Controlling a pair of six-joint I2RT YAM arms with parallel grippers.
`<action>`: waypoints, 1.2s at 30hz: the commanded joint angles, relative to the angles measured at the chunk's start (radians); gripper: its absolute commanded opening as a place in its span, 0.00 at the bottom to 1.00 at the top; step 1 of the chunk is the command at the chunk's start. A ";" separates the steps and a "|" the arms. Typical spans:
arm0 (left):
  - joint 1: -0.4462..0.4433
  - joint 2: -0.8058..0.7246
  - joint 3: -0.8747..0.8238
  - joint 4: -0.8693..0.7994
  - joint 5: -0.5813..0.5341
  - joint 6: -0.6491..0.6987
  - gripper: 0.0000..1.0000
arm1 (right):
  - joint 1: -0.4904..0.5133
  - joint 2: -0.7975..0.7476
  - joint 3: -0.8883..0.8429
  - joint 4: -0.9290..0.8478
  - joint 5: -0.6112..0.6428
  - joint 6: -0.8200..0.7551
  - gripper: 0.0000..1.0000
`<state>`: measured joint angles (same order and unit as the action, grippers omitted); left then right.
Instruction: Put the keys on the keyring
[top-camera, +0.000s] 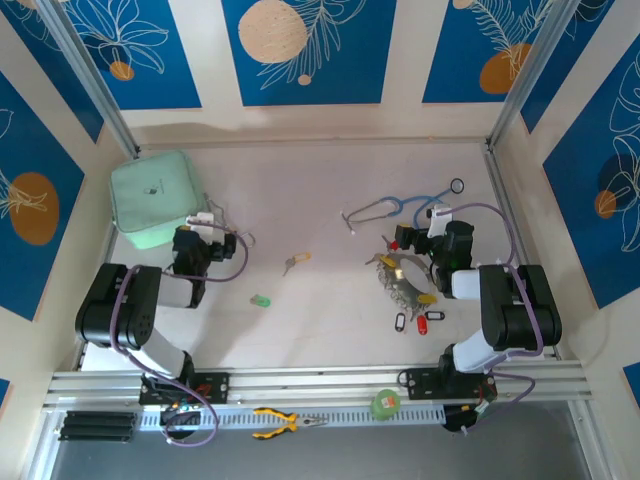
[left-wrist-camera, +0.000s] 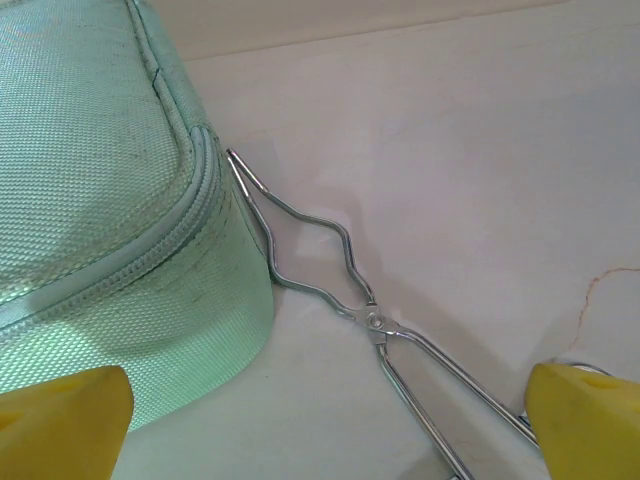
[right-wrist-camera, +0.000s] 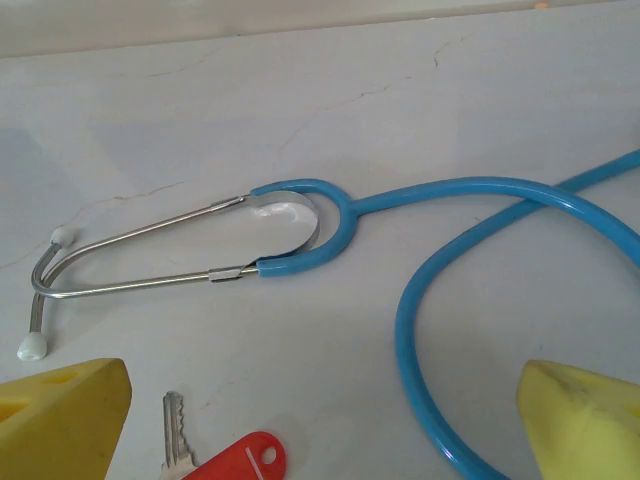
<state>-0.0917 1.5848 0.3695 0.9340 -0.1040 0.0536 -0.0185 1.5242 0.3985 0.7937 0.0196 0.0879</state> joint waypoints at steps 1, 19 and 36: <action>0.009 -0.021 0.003 0.007 0.024 0.003 1.00 | 0.008 -0.001 0.026 -0.002 0.008 0.005 0.99; 0.013 -0.020 0.006 0.004 0.026 -0.003 1.00 | 0.002 -0.001 0.024 0.000 -0.001 0.010 0.99; 0.009 -0.463 -0.050 -0.139 -0.073 -0.112 1.00 | 0.100 -0.349 0.253 -0.788 0.254 0.230 0.85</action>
<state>-0.0891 1.1694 0.3058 0.8474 -0.1333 0.0174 0.0685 1.2236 0.6022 0.3016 0.1673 0.1814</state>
